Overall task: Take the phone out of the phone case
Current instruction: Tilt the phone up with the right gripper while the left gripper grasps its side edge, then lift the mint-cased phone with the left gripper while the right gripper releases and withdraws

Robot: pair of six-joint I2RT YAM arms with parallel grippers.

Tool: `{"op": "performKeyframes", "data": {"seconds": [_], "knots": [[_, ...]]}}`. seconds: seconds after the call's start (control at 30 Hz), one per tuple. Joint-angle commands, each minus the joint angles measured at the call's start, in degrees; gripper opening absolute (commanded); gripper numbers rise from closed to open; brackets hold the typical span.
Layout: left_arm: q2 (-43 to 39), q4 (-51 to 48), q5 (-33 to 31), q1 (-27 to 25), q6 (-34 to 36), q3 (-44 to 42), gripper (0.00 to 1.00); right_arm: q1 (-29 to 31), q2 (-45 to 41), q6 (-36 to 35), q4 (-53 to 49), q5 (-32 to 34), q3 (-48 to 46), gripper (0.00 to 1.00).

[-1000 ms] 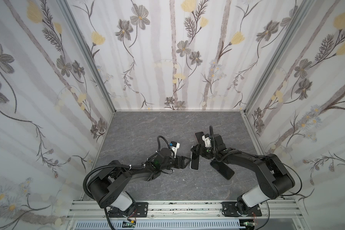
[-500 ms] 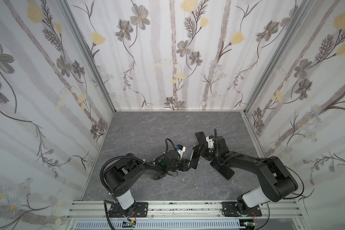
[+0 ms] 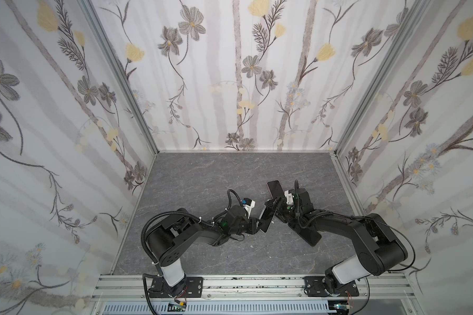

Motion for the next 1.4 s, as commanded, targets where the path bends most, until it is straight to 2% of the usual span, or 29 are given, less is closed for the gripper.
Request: {"op": "performKeyframes", "data": {"seconds": [0.0,0.27,0.37,0.47,0.57,0.63,0.7,0.87,0.93,1.03,1.13,1.27,1.37], "knots": [[0.7,1.7,-0.5,0.0,0.8,0.7,0.24,0.1,0.1,2.9,4.6,-1.2,0.4,0.36],[0.9,1.6,-1.3,-0.1,0.5,0.7,0.12,0.1,-1.0,3.5,4.2,-1.1,0.4,0.36],[0.5,1.4,-2.0,0.1,0.3,1.2,0.00,0.2,-1.7,3.4,4.2,-1.0,0.3,0.37],[0.9,-2.7,-2.6,0.5,-0.3,3.9,0.00,0.3,-3.5,2.5,3.4,0.1,0.0,0.39],[-0.1,-5.1,-3.0,0.4,-0.4,5.7,0.00,0.3,-6.7,0.9,1.8,1.3,0.2,0.56],[-1.4,-8.0,-4.5,0.5,0.4,7.1,0.00,0.1,-9.8,-0.7,-0.4,3.4,0.7,0.72],[-3.0,-11.7,-5.7,0.6,1.7,9.0,0.00,0.2,-12.9,-3.5,-3.9,7.0,1.8,0.82],[-6.4,-26.6,-11.4,0.7,5.6,17.3,0.00,0.1,-22.3,-12.8,-12.8,20.6,5.8,0.91],[-7.9,-30.8,-13.7,0.8,7.2,20.1,0.00,0.1,-26.5,-16.6,-12.9,26.0,6.0,0.93],[-9.5,-32.6,-13.9,2.0,6.6,22.5,0.00,0.2,-31.6,-21.7,-9.8,30.2,5.0,1.00],[-10.2,-32.4,-12.8,3.2,5.3,24.2,0.00,0.3,-34.8,-28.2,-7.5,31.7,4.5,1.00],[-11.1,-31.6,-11.5,3.5,9.0,25.3,0.00,0.3,-37.1,-40.3,-9.5,26.2,6.6,1.00],[-13.0,-31.4,-9.8,3.6,12.2,25.3,0.00,0.2,-39.0,-44.3,-10.9,23.0,7.4,1.00]]}}
